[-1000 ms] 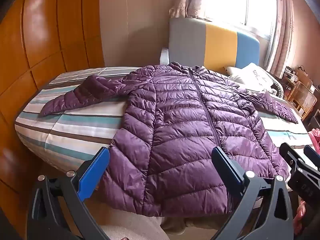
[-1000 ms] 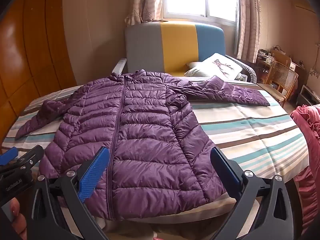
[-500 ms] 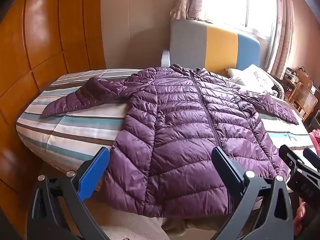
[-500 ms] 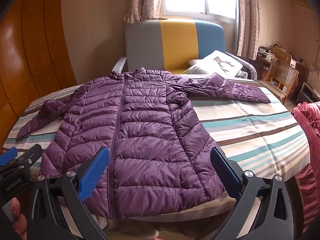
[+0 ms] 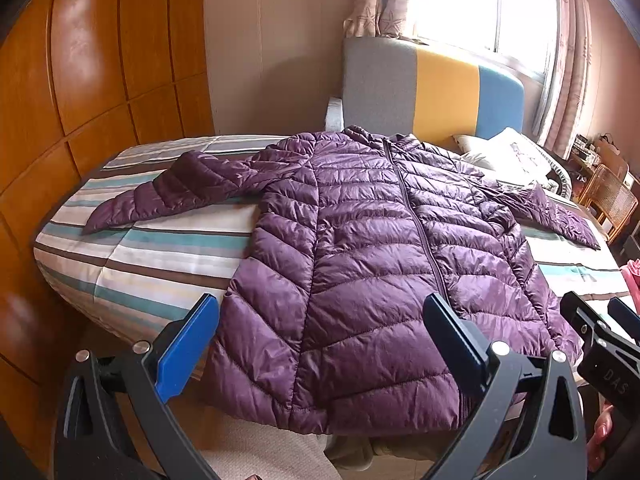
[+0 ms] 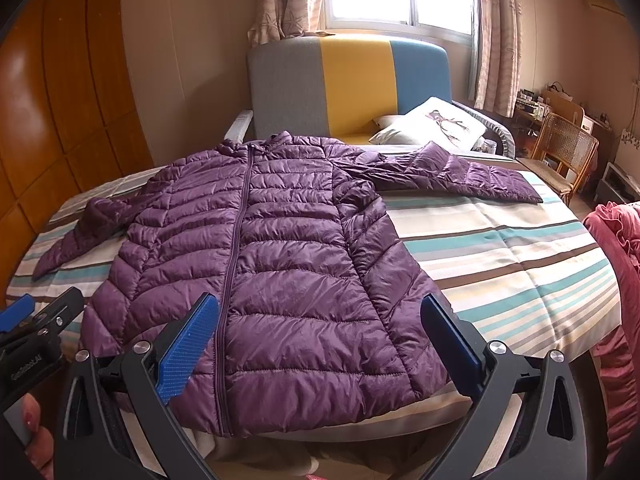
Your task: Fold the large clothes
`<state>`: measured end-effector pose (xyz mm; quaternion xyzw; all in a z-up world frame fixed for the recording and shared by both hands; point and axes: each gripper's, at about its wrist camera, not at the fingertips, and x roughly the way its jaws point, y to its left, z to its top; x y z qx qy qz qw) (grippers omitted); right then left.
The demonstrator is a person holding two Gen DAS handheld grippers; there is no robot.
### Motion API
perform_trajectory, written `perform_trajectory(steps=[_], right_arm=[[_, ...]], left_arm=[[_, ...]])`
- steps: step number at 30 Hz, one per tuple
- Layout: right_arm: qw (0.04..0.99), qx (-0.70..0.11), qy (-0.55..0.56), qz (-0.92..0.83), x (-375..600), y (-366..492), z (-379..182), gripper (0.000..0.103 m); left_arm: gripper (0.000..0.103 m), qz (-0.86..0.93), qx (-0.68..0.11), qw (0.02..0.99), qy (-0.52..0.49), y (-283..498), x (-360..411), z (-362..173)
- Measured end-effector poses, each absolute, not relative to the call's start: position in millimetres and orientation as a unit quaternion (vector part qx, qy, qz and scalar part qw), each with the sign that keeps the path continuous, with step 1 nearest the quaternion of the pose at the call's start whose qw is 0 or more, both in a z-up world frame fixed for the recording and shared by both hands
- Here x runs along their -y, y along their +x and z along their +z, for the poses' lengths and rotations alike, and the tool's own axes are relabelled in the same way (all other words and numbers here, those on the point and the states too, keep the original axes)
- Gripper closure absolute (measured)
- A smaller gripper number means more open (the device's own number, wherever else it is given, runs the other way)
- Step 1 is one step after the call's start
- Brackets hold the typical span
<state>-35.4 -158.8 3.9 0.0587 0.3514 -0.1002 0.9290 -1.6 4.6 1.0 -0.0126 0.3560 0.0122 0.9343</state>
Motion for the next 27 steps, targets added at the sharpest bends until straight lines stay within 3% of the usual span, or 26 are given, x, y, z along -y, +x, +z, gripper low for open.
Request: perform_trajectory(steps=[27], right_arm=[[0.929,-0.352,0.060,-0.097,157.1,-35.2,2.5,0.003]], left_arm=[[0.002,0.009,-0.356,0.934,-0.016,-0.2,-5.1,-0.7]])
